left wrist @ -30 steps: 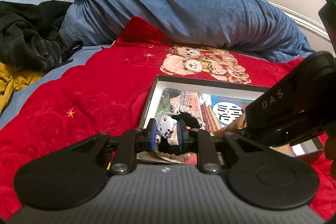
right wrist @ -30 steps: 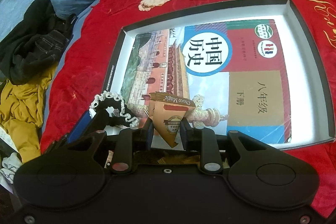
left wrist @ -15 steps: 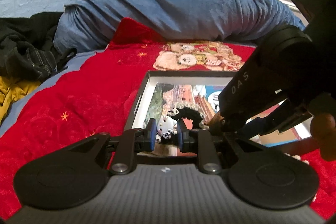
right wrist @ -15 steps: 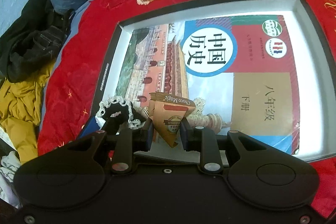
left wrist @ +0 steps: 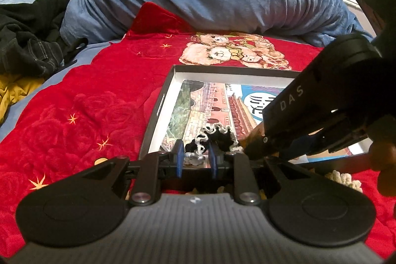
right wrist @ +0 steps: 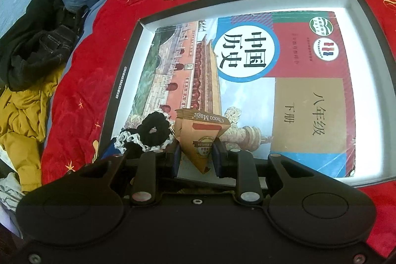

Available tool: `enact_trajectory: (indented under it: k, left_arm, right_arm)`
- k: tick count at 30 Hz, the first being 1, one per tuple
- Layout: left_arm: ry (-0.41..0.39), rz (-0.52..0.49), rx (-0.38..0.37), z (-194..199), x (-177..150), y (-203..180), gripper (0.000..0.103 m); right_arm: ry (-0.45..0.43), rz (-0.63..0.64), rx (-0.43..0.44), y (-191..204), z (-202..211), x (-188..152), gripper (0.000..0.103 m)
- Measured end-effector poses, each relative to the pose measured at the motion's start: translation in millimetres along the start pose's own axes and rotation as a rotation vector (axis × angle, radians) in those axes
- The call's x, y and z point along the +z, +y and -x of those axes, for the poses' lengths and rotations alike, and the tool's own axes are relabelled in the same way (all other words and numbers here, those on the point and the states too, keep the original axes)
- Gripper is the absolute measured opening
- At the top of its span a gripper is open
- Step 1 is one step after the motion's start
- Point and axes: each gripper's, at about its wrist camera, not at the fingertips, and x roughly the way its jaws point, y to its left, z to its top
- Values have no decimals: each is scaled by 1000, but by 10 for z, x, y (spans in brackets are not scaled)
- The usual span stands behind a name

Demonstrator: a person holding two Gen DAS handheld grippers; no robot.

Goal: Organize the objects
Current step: 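Lower scrunchie into box and open left tool while right tool releases packet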

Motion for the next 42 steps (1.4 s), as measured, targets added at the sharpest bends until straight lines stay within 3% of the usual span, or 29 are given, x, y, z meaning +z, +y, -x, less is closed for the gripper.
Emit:
enact_trajectory:
  k: [4, 7, 9, 22, 25, 27, 36, 42]
  left_arm:
    - [-7, -3, 14, 7, 7, -20, 35]
    - [3, -2, 10, 8, 10, -24, 47]
    - [4, -9, 12, 17, 13, -33, 47]
    - [13, -3, 14, 46, 50, 0, 77]
    - [42, 9, -3, 29, 64, 32, 83]
    - [44, 17, -6, 35, 64, 42, 83]
    - [44, 81, -40, 73, 84, 115, 85]
    - [39, 129, -75, 109, 96, 169, 92]
  right_arm:
    - [-2, -11, -17, 12, 2, 2, 26]
    - [-7, -11, -28, 31, -4, 0, 26]
    - [-9, -12, -34, 44, -6, -2, 26]
    - [-29, 11, -36, 72, -8, -27, 27]
    - [-17, 19, -33, 101, -9, -20, 37]
    - [-1, 23, -28, 116, -6, -8, 49]
    - [-8, 31, -45, 105, 15, -7, 58]
    - [-8, 42, -47, 56, 92, -48, 61]
